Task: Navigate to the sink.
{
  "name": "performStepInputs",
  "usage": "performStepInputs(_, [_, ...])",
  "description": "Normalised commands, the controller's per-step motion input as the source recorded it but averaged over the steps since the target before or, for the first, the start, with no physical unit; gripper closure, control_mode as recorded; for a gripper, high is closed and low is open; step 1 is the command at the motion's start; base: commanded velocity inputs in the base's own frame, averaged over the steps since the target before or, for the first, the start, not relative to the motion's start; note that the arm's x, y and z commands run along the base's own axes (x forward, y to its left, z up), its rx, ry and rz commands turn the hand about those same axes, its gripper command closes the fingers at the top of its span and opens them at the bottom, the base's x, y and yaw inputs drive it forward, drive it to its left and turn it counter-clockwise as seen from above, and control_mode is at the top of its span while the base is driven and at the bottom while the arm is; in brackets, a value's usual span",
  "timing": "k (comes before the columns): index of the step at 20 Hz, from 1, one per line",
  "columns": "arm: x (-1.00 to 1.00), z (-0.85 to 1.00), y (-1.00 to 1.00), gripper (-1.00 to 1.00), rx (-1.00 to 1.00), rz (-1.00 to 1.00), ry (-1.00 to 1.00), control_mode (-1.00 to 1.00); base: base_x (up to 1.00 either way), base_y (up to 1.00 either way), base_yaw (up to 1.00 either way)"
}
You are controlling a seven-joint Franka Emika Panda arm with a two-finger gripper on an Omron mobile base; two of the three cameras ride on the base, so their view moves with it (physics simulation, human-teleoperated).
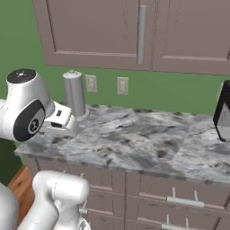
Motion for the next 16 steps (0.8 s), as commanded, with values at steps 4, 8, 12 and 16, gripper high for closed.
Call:
performStepInputs(4, [0.00, 0.00, 0.00, -1.00, 0.00, 0.00, 0.00, 1.00, -0.79, -1.00, -0.01])
performStepInputs(8, [0.00, 0.00, 0.00, -1.00, 0.00, 0.00, 0.00, 1.00, -0.65, -1.00, -0.04])
performStepInputs(12, [0.00, 0.00, 0.00, -1.00, 0.00, 0.00, 0.00, 1.00, -0.18, -1.00, -0.08])
performStepInputs(16, [0.00, 0.00, 0.00, -1.00, 0.00, 0.00, 0.00, 1.00, 0.00, -1.00, -0.10])
